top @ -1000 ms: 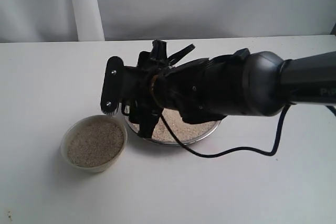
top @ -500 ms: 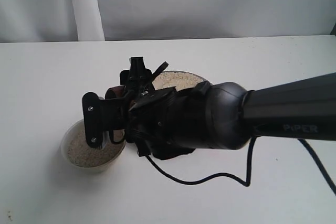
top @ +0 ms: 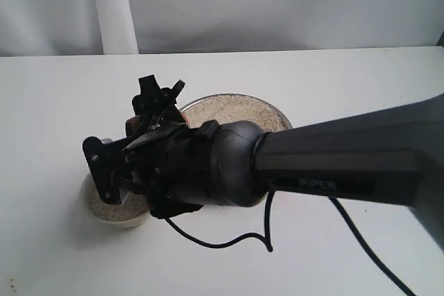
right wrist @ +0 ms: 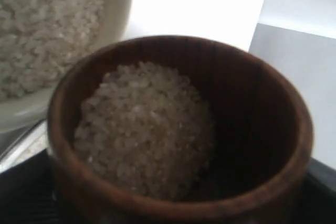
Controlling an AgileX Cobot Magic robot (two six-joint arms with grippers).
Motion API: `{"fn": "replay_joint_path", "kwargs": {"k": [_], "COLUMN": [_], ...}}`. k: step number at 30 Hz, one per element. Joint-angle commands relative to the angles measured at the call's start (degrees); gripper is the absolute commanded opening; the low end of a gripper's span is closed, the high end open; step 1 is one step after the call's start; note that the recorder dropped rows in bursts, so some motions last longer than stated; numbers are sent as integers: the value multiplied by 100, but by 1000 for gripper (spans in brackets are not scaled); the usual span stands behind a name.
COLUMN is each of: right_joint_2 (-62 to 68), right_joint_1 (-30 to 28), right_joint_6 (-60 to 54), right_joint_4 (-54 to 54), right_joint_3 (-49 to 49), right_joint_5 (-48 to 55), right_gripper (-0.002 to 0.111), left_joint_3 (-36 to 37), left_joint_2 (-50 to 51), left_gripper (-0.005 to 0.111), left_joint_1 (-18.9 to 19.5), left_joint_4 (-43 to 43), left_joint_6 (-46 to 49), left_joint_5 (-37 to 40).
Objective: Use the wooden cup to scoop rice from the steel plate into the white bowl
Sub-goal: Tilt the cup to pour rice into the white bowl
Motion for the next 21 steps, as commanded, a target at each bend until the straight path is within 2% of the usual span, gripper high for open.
{"fn": "replay_joint_path", "kwargs": {"k": [1,8,21], "right_joint_2": [80,80,80], "right_joint_1": [60,103,288], "right_joint_6": [-150,-241,-788], "right_joint_4": [-56,-378,-618], "right_joint_3": [-53,-53,-53], "right_joint_5": [151,541,640], "right_gripper": [0,0,0], "left_joint_3": [9,9,9], "left_joint_2": [-14,-14,-14], "left_gripper": [0,0,0], "left_joint_1": [-15,-15,-15], "left_joint_4": [2,2,2], "left_joint_6": [-22,-22,-22], "left_joint_5": [-33,-33,-33]}}
